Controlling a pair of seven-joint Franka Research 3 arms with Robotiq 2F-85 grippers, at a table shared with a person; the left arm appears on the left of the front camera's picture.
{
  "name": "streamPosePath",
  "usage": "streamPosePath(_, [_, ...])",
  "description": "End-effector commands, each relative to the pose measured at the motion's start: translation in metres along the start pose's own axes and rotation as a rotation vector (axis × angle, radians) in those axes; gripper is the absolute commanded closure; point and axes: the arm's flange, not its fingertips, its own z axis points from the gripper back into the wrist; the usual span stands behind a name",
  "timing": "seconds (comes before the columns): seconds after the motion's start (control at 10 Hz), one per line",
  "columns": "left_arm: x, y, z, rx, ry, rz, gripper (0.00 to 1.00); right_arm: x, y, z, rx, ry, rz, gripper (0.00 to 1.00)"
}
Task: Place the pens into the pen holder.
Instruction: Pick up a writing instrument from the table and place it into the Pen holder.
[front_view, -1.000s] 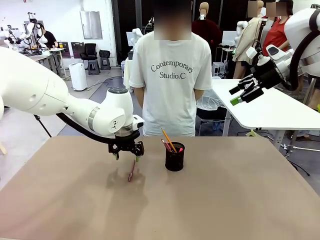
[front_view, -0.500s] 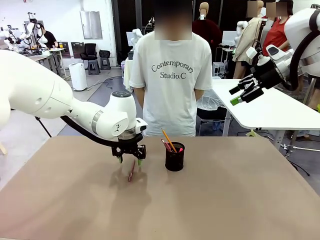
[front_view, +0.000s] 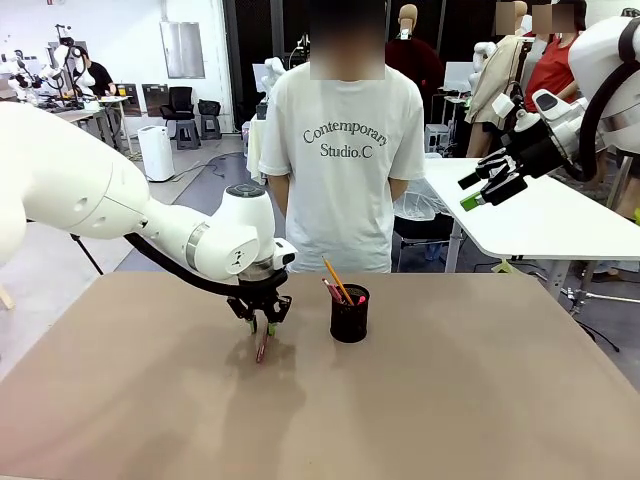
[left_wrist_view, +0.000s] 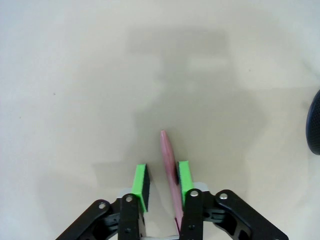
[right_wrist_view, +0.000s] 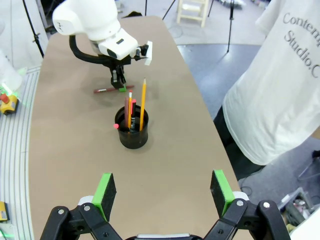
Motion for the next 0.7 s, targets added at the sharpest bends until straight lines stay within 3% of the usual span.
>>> streamPosePath(0.0, [0.005, 0.001, -0.01, 0.027, 0.016, -0.006, 1.0, 0.003, -0.002, 0.001, 0.002, -0.003, 0.007, 0.0])
streamPosePath(0.3, [0.003, 0.003, -0.007, 0.034, 0.026, -0.01, 1.0, 0.003, -0.002, 0.001, 0.002, -0.003, 0.007, 0.0])
streamPosePath(0.6, [-0.014, 0.024, 0.034, -0.053, -0.033, 0.028, 1.0, 0.003, -0.002, 0.001, 0.002, -0.003, 0.007, 0.0])
